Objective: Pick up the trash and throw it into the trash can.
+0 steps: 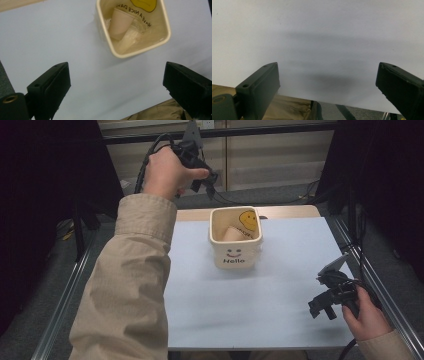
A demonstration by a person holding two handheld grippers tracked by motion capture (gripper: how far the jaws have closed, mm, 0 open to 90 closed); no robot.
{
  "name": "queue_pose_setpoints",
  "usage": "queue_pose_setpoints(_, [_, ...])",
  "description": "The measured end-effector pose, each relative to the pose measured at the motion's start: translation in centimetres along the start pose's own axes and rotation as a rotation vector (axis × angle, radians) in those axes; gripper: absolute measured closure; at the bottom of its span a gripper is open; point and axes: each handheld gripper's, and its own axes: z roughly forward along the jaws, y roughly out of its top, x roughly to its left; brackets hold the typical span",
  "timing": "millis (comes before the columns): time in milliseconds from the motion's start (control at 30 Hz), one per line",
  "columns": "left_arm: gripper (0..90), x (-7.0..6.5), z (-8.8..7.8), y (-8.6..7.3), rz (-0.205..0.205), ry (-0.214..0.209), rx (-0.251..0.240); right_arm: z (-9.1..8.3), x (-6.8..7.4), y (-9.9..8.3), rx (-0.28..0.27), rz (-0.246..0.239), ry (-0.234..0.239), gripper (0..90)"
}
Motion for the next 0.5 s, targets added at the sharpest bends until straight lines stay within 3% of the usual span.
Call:
queue_pose_setpoints(100, [7.0, 1.6, 0.5, -1.2, -0.017, 0.027, 0.005, 0.1, -0.2, 0.0, -0.003, -0.004, -0.006, 4.9])
queue_pose_setpoints(167, [6.9, 2.5, 0.9, -2.0, -0.028, 0.031, 0.011, 0.2, -0.1, 0.0, -0.009, 0.017, 0.007, 5.0])
queue_pose_setpoints(333, [6.6, 4.8, 1.9, -4.1, -0.022, 0.049, 0.012, 0.2, -0.2, 0.1, 0.001, -0.010, -0.010, 4.9])
queue_pose_setpoints(367, [6.5, 4.9, 2.2, -4.4, -0.040, 0.046, 0.004, 0.2, -0.2, 0.1, 0.002, -0.007, -0.009, 4.9])
queue_pose_setpoints(500, [6.4, 6.3, 3.5, -5.9, -0.048, 0.044, 0.020, 0.2, 0.0, 0.0, 0.007, 0.005, -0.010, 4.9])
